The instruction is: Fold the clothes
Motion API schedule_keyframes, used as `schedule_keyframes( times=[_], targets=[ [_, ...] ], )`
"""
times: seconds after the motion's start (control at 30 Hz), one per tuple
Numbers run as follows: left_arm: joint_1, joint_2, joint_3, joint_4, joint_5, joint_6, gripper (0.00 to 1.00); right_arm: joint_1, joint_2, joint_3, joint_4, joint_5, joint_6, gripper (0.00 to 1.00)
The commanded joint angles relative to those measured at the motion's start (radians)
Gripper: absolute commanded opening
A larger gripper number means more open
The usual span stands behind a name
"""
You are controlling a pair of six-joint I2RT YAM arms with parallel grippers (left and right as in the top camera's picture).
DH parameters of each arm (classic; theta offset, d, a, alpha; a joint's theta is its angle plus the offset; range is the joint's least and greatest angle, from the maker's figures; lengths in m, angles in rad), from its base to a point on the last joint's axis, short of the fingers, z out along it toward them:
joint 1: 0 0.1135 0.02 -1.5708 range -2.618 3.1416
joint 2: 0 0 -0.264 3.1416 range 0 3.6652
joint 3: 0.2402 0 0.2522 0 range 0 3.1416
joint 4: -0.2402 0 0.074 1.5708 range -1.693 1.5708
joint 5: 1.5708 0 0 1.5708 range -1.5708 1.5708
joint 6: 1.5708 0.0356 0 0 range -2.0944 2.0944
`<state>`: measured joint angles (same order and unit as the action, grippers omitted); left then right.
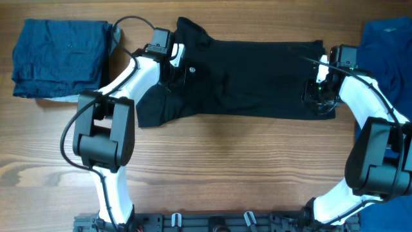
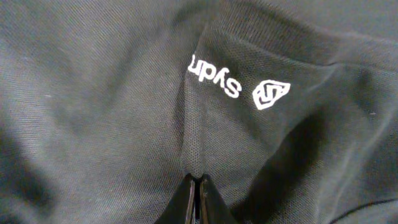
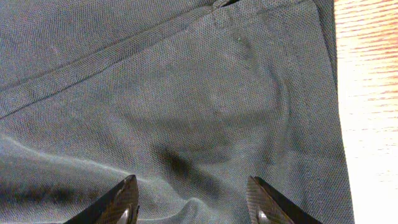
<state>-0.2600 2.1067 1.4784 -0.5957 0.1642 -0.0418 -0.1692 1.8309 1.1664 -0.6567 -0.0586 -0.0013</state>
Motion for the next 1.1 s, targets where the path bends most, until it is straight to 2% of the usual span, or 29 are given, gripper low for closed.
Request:
schedule_keyframes(
  times=[0.0,0.2,0.43,0.7,0.73,0.83,0.9,0.97,1.03,1.07],
  targets=[
    [0.006,-0.062,-0.001,0.001,-0.029,0.008,0.04,-0.002,0.013,-0.01,0.002,0.015,0.001,0.56],
    [0.021,-0.067,-0.001,0.001,-0.114,0.004,0.04,-0.003,0.013,-0.01,0.001,0.018,0.002,0.56],
    [0.097,-0.067,-0.001,-0.003,-0.103,-0.03,0.04,-0.002,0.013,-0.01,0.002,0.018,0.001,0.56],
    [0.094,-0.067,-0.001,-0.024,-0.093,-0.045,0.04,-0.002,0.013,-0.01,0.002,0.018,0.001,0.56],
    [0.094,-0.068,-0.001,-0.044,-0.074,-0.045,0.05,-0.003,0.013,-0.01,0.003,0.018,0.002,0.57],
    [0.097,-0.13,0.001,-0.143,0.113,-0.044,0.06,-0.002,0.005,0.009,-0.003,0.01,0.005,0.6],
    [0.097,-0.186,0.001,-0.202,0.163,-0.045,0.13,-0.002,-0.012,0.015,-0.016,0.005,0.005,0.63],
    [0.089,-0.241,0.001,-0.299,0.164,-0.045,0.38,-0.002,-0.035,0.015,-0.03,0.006,0.01,0.67],
    [0.083,-0.235,-0.003,-0.365,0.151,-0.049,0.51,-0.002,-0.036,0.015,-0.047,0.006,0.012,0.68],
    [0.079,-0.223,-0.014,-0.382,0.145,-0.05,0.53,-0.002,-0.036,0.015,-0.051,0.006,0.012,0.68]
  ],
)
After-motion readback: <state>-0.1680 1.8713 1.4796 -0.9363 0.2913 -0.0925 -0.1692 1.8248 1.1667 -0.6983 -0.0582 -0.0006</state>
